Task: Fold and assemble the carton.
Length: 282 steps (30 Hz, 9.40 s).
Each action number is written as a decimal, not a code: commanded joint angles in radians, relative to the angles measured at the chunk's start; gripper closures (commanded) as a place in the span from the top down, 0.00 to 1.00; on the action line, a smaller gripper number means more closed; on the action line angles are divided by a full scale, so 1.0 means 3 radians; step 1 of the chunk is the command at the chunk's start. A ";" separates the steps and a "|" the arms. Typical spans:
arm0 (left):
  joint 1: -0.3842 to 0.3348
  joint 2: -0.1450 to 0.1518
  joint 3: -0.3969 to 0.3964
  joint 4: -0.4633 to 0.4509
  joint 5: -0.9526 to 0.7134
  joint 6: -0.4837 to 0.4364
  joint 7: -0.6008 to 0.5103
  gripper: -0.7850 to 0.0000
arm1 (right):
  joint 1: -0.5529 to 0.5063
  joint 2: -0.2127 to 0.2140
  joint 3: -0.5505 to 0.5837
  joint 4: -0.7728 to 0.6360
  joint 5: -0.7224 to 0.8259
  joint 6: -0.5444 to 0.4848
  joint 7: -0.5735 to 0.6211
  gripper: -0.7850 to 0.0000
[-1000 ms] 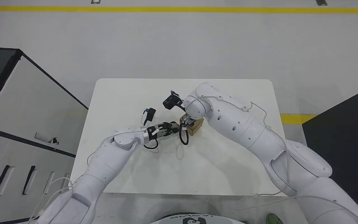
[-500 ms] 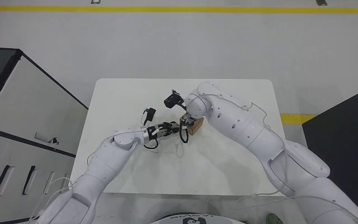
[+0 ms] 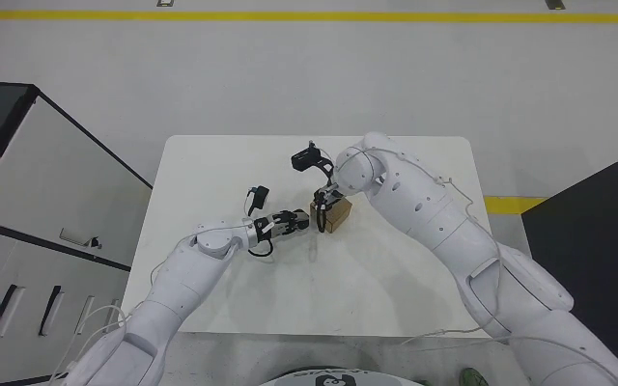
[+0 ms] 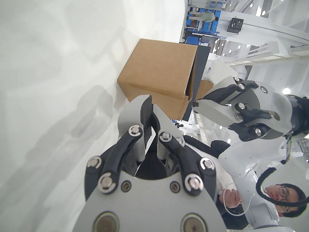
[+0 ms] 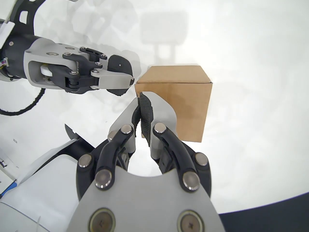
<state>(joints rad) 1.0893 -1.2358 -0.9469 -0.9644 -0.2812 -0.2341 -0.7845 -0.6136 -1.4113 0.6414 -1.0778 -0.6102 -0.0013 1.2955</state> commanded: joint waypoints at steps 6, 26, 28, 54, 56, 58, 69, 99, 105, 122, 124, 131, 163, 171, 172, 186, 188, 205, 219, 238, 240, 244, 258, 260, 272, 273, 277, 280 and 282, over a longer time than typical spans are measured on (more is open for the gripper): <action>0.0000 0.0000 0.0000 0.0000 0.0000 0.0000 0.0000 0.00 | -0.0034 0.0011 0.0079 0.0072 0.0104 -0.0053 0.0004 0.00; 0.0000 0.0000 0.0000 0.0000 0.0000 0.0000 0.0000 0.00 | 0.0018 -0.0074 -0.0021 0.0299 0.0122 -0.0089 -0.0019 0.00; 0.0000 0.0000 0.0000 0.0000 0.0000 0.0000 0.0000 0.00 | 0.0023 -0.0079 -0.0020 0.0301 0.0120 -0.0087 -0.0027 0.00; 0.0000 0.0000 0.0000 0.0000 0.0000 0.0000 0.0000 0.00 | 0.0014 -0.0113 -0.0012 0.0348 0.0078 -0.0103 -0.0023 0.00; 0.0000 0.0000 0.0000 0.0000 0.0000 0.0000 0.0000 0.00 | 0.0014 -0.0112 0.0004 0.0339 0.0090 -0.0106 -0.0030 0.00; 0.0000 0.0000 0.0000 0.0000 0.0000 0.0000 0.0000 0.00 | 0.0013 -0.0105 0.0033 0.0330 0.0101 -0.0112 -0.0040 0.00; 0.0000 0.0000 0.0000 0.0000 0.0000 0.0000 0.0000 0.00 | -0.0186 0.0097 0.0647 0.0026 0.0561 -0.0325 0.0053 1.00; 0.0000 0.0000 0.0000 0.0000 0.0000 0.0000 0.0000 0.44 | -0.1647 0.1006 0.2822 -0.0635 0.3324 -0.0943 0.0801 1.00; 0.0000 0.0000 0.0000 0.0000 0.0000 0.0000 0.0000 0.44 | -0.1647 0.1006 0.2822 -0.0635 0.3324 -0.0943 0.0801 1.00; 0.0364 0.0096 -0.0199 -0.0445 0.0388 -0.0768 0.0234 1.00 | -0.1647 0.1006 0.2822 -0.0635 0.3324 -0.0943 0.0801 1.00; 0.0364 0.0096 -0.0199 -0.0445 0.0388 -0.0768 0.0234 1.00 | -0.1647 0.1006 0.2822 -0.0635 0.3324 -0.0943 0.0801 1.00; 0.0500 0.0105 -0.0179 -0.0701 0.0564 -0.1151 0.0382 1.00 | -0.1647 0.1006 0.2822 -0.0635 0.3324 -0.0943 0.0801 1.00; 0.0590 0.0122 -0.0261 -0.0904 0.4695 -0.1389 0.3085 1.00 | -0.1647 0.1006 0.2822 -0.0635 0.3324 -0.0943 0.0801 1.00; 0.0508 0.0087 -0.0065 -0.0658 0.5290 -0.1308 0.3776 1.00 | -0.1647 0.1006 0.2822 -0.0635 0.3324 -0.0943 0.0801 1.00; 0.0508 0.0087 -0.0065 -0.0658 0.5290 -0.1308 0.3776 1.00 | -0.1647 0.1006 0.2822 -0.0635 0.3324 -0.0943 0.0801 1.00; 0.0561 0.0032 0.0080 -0.0707 0.5561 -0.0674 0.3776 1.00 | -0.1647 0.1006 0.2822 -0.0635 0.3324 -0.0943 0.0801 1.00; 0.0543 0.0008 0.0121 -0.0677 0.5605 -0.0496 0.3791 1.00 | -0.1647 0.1006 0.2822 -0.0635 0.3324 -0.0943 0.0801 1.00; 0.0389 -0.0111 0.0320 -0.0447 0.5494 -0.0391 0.3764 1.00 | -0.1647 0.1006 0.2822 -0.0635 0.3324 -0.0943 0.0801 1.00; 0.0347 -0.0223 0.0433 -0.0290 0.5393 -0.0124 0.3977 1.00 | -0.1647 0.1006 0.2822 -0.0635 0.3324 -0.0943 0.0801 1.00; 0.0106 -0.0407 0.0611 0.0211 0.5322 -0.0115 0.4125 1.00 | -0.1647 0.1006 0.2822 -0.0635 0.3324 -0.0943 0.0801 1.00; 0.0089 -0.0419 0.0615 0.0247 0.5318 -0.0121 0.4133 1.00 | -0.1647 0.1006 0.2822 -0.0635 0.3324 -0.0943 0.0801 1.00; 0.0068 -0.0445 0.0615 0.0317 0.5279 -0.0136 0.4176 0.31 | -0.1647 0.1006 0.2822 -0.0635 0.3324 -0.0943 0.0801 1.00; 0.0157 -0.0253 0.0329 -0.0022 0.5593 -0.0800 0.4175 0.00 | -0.1647 0.1006 0.2822 -0.0635 0.3324 -0.0943 0.0801 1.00; 0.0236 -0.0166 0.0186 -0.0211 0.5661 -0.1062 0.4153 0.00 | -0.1647 0.1006 0.2822 -0.0635 0.3324 -0.0943 0.0801 1.00; 0.0640 0.0077 -0.0318 -0.1056 0.5628 -0.1774 0.3906 0.00 | -0.1647 0.1006 0.2822 -0.0635 0.3324 -0.0943 0.0801 1.00; 0.0640 0.0077 -0.0318 -0.1056 0.5628 -0.1774 0.3906 0.00 | -0.1647 0.1006 0.2822 -0.0635 0.3324 -0.0943 0.0801 1.00; 0.0640 0.0077 -0.0318 -0.1056 0.5628 -0.1774 0.3906 0.00 | -0.1647 0.1006 0.2822 -0.0635 0.3324 -0.0943 0.0801 1.00; 0.0640 0.0077 -0.0318 -0.1056 0.5628 -0.1774 0.3906 0.00 | -0.1647 0.1006 0.2822 -0.0635 0.3324 -0.0943 0.0801 1.00; 0.0640 0.0077 -0.0318 -0.1056 0.5628 -0.1774 0.3906 0.00 | -0.1647 0.1006 0.2822 -0.0635 0.3324 -0.0943 0.0801 1.00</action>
<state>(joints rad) 1.2815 -1.2128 -1.0423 -1.2813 1.4073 -0.7662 0.3874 -1.1077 -1.1096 1.4879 -1.2681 0.3870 -0.2842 1.5359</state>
